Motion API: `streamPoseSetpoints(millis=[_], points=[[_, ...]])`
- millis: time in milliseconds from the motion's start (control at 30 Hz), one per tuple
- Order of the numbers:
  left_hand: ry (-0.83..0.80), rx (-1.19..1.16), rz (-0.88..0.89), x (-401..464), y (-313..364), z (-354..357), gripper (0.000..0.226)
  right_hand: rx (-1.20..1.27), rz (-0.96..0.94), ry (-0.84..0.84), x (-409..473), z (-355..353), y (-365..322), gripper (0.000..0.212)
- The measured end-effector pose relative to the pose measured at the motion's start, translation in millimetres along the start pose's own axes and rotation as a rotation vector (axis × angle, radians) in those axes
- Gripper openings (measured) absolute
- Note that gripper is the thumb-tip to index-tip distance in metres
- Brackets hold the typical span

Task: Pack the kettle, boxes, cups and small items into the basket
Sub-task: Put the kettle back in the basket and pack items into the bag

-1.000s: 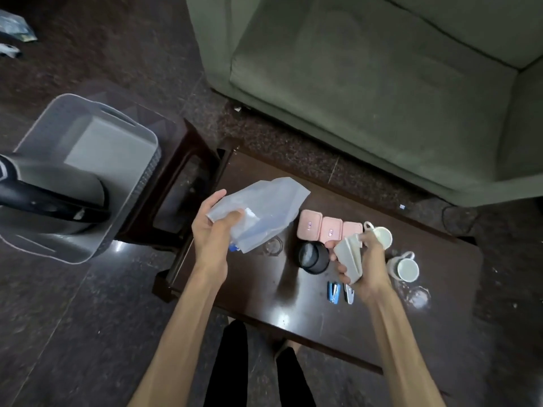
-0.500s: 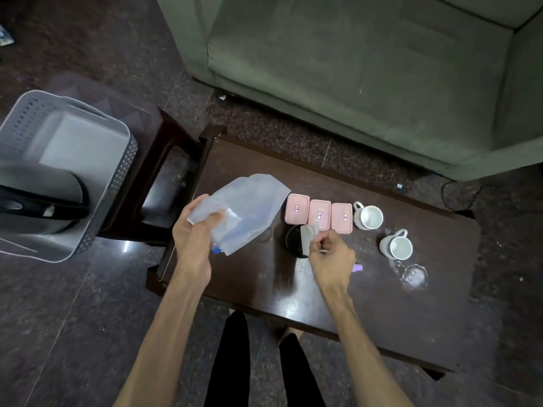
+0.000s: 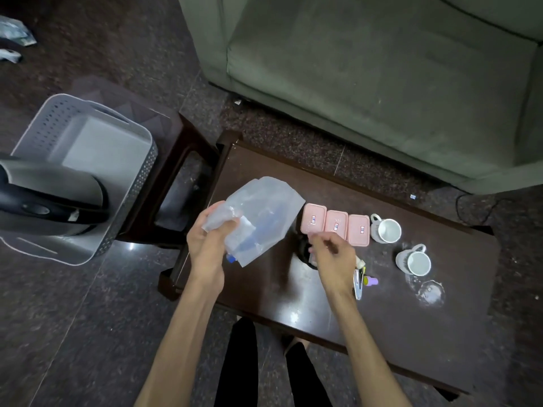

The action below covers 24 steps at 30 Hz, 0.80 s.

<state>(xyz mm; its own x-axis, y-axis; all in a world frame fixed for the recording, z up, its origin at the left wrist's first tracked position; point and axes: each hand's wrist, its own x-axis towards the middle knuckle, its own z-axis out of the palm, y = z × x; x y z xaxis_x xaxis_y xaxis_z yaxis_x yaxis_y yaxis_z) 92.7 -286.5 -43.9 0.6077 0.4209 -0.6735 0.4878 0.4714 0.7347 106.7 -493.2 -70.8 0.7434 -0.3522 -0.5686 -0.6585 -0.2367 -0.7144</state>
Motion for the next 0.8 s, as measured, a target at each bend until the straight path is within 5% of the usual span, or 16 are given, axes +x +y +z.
streamPoseSetpoints(millis=[133,200,500,667,800], points=[[-0.037,-0.105,0.003,3,12,-4,0.038,0.36,0.193,-0.56,-16,38,-68,0.051],[-0.048,-0.164,0.007,6,21,-9,0.035,0.383,0.163,-0.685,-23,57,-91,0.058],[0.118,-0.403,0.122,49,89,-77,0.02,0.266,-0.105,-0.65,-37,168,-161,0.019],[0.458,-0.342,0.151,77,101,-104,0.029,-0.18,-0.461,-0.594,-35,261,-200,0.031],[0.632,-0.013,0.2,93,105,-108,0.057,-0.594,-0.698,-0.678,-32,339,-229,0.032]])
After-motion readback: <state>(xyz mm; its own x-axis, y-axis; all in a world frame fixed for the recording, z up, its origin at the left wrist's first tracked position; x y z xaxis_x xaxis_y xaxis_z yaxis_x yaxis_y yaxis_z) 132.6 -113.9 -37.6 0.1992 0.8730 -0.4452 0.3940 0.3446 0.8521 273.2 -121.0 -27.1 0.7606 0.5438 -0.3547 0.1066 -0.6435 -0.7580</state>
